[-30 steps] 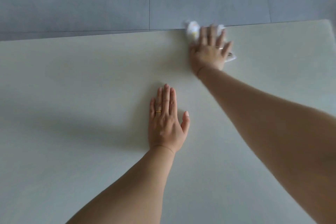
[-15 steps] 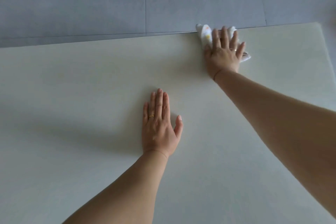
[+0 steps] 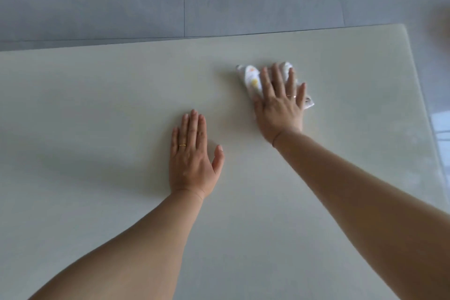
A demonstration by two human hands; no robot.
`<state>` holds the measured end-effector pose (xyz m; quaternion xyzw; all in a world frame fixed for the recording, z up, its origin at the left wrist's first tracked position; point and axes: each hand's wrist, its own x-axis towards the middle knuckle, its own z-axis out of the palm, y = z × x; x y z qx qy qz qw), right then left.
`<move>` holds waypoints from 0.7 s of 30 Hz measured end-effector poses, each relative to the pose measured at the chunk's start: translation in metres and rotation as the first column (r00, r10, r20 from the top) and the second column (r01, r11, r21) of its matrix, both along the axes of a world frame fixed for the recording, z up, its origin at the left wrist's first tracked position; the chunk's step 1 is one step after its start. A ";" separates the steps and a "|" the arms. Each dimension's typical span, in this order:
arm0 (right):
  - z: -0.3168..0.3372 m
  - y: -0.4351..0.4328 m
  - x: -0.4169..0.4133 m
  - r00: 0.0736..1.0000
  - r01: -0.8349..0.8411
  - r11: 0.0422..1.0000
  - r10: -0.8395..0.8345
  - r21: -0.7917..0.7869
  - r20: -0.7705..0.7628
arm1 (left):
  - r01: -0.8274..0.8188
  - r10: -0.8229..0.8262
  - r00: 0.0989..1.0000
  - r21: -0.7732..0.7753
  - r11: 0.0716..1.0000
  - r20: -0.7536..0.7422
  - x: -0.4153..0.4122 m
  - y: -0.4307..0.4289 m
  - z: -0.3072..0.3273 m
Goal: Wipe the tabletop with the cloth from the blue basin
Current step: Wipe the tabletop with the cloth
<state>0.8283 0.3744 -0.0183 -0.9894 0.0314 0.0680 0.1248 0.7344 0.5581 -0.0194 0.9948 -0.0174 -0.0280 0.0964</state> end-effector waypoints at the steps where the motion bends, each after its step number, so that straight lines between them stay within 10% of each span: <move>1: 0.000 0.001 -0.012 0.992 -0.128 0.992 0.128 -0.016 -0.008 | 0.001 -0.001 1.000 -0.002 1.000 0.000 0.000 0.000 0.000; 4: 0.002 -0.043 -0.015 0.960 -0.279 0.959 0.279 -0.051 -0.001 | -0.001 0.001 1.000 -0.011 1.000 0.008 0.001 0.000 -0.001; 10: 0.003 -0.056 -0.023 0.959 0.282 0.959 -0.282 -0.009 -0.019 | -0.005 0.005 1.000 -0.016 1.000 0.016 0.000 0.000 -0.003; 17: 0.004 -0.037 -0.087 0.953 -0.304 0.951 0.303 -0.052 -0.026 | 0.000 0.001 0.999 -0.042 0.999 0.045 0.000 0.000 -0.005; 21: 0.001 -0.081 -0.077 0.998 0.067 0.997 -0.067 -0.030 -0.021 | 0.001 0.000 0.999 -0.035 0.999 0.053 0.000 0.001 -0.007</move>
